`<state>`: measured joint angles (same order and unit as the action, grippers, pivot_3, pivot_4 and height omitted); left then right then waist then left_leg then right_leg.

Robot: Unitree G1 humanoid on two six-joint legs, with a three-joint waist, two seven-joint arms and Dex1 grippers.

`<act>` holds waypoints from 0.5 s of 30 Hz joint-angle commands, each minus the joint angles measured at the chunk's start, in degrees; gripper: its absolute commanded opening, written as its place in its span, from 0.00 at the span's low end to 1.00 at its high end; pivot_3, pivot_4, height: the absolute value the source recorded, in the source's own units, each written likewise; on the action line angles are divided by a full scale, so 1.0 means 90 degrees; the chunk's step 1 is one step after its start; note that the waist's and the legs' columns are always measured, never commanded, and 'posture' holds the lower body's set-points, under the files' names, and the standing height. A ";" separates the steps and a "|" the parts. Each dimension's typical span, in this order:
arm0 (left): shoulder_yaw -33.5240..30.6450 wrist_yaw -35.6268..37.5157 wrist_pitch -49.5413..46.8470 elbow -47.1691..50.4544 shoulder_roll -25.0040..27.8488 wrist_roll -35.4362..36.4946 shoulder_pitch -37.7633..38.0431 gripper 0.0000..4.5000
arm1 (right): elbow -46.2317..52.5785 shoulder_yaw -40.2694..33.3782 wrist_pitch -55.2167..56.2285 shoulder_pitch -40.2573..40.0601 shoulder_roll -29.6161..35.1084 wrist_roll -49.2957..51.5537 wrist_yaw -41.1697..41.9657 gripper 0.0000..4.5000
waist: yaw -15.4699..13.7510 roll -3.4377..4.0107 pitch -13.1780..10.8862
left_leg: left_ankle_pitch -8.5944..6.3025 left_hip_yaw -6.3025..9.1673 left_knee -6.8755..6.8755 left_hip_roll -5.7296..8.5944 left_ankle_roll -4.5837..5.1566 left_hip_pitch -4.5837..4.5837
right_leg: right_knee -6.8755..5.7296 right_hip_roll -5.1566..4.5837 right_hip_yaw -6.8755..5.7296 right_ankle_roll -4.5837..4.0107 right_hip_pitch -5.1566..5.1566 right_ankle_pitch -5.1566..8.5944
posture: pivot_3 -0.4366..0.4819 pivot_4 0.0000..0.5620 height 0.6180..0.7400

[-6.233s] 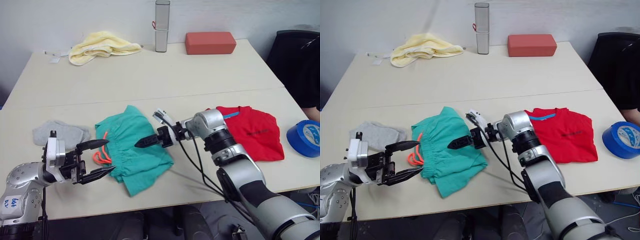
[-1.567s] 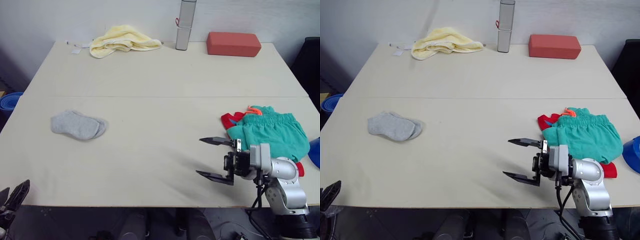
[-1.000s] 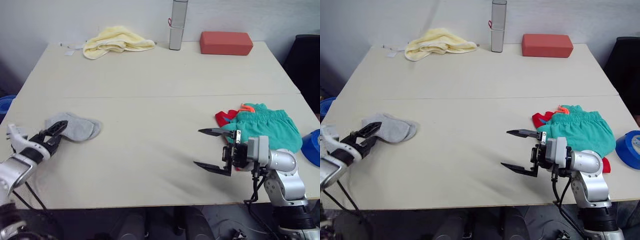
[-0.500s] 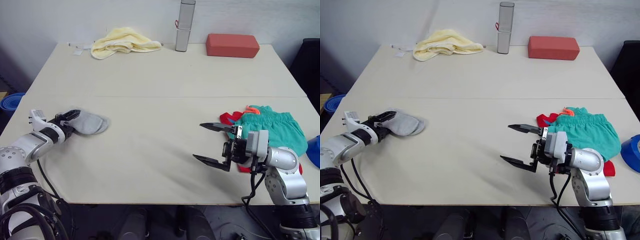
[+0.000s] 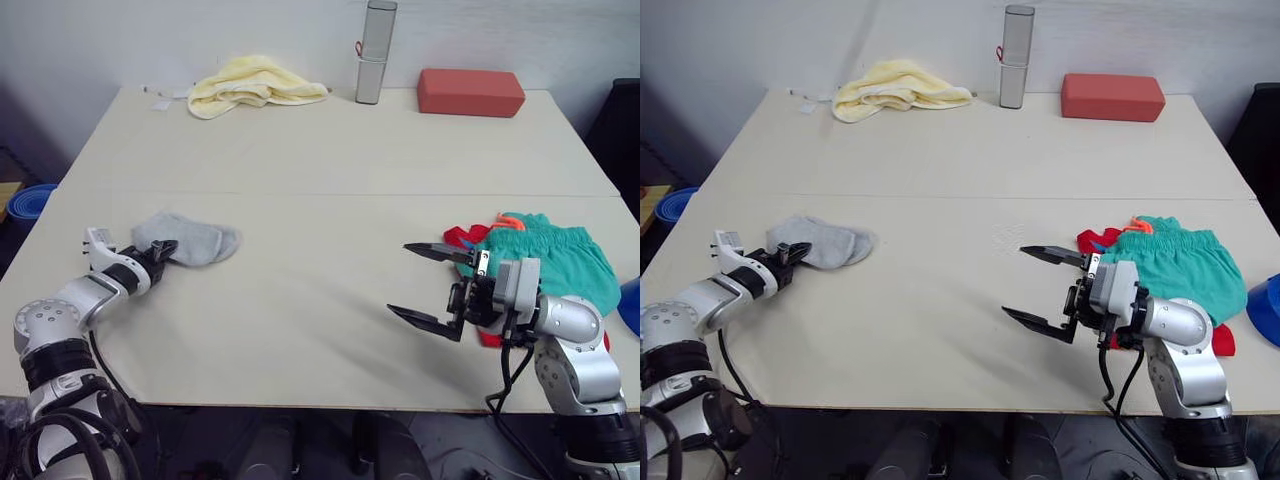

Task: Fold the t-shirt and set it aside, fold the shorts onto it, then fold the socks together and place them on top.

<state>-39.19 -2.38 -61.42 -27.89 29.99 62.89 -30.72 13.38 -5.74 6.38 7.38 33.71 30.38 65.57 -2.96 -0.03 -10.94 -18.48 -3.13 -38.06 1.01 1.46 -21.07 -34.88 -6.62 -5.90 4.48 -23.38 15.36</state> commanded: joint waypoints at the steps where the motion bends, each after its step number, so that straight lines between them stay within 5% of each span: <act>1: 0.0054 -0.0388 -0.0882 0.0740 -0.0647 0.0578 0.0373 0.00 | 0.0180 -0.0314 0.0175 -0.0133 0.0150 0.0112 0.0066 1.00 | -0.0034 0.0000 0.0000 | 0.0000 0.0002 0.0000 0.0003 0.0002 -0.0003 | 0.0004 -0.0003 -0.0002 0.0001 0.0000 -0.0001 | 0.48 0.27 1.00; 7: 0.0262 -0.2209 -0.1451 0.3045 -0.1959 0.2224 0.1301 0.00 | 0.0136 -0.0447 0.0203 -0.0325 0.0313 0.0123 0.0180 1.00 | -0.0095 0.0000 0.0000 | -0.0004 0.0013 -0.0002 0.0015 0.0017 -0.0004 | 0.0043 -0.0013 0.0001 0.0030 0.0026 -0.0017 | 0.48 0.27 1.00; 10: 0.0865 -0.3152 -0.1109 0.4035 -0.2539 0.3155 0.1866 0.00 | 0.0166 -0.0478 0.0118 -0.0371 0.0411 0.0121 0.0164 1.00 | -0.0136 0.0000 0.0000 | -0.0007 0.0018 -0.0003 0.0017 0.0020 0.0002 | 0.0072 -0.0015 0.0000 0.0036 0.0044 -0.0021 | 0.48 0.27 1.00; 15: 0.1970 -0.3782 -0.0504 0.4609 -0.2950 0.3630 0.2304 0.00 | 0.0482 -0.0560 -0.0255 -0.0519 0.0678 0.0292 0.0100 1.00 | -0.0202 0.0000 0.0000 | -0.0007 0.0025 -0.0008 0.0018 0.0021 0.0003 | 0.0092 -0.0009 -0.0007 0.0042 0.0062 -0.0026 | 0.48 0.27 1.00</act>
<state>-26.23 -35.60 -66.58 12.39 5.02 93.36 -10.94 14.63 -8.91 4.95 2.95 38.70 31.14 66.76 -4.79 -0.04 -10.94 -18.56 -2.90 -38.14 1.19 1.67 -21.05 -33.99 -6.70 -5.97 4.87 -22.80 15.12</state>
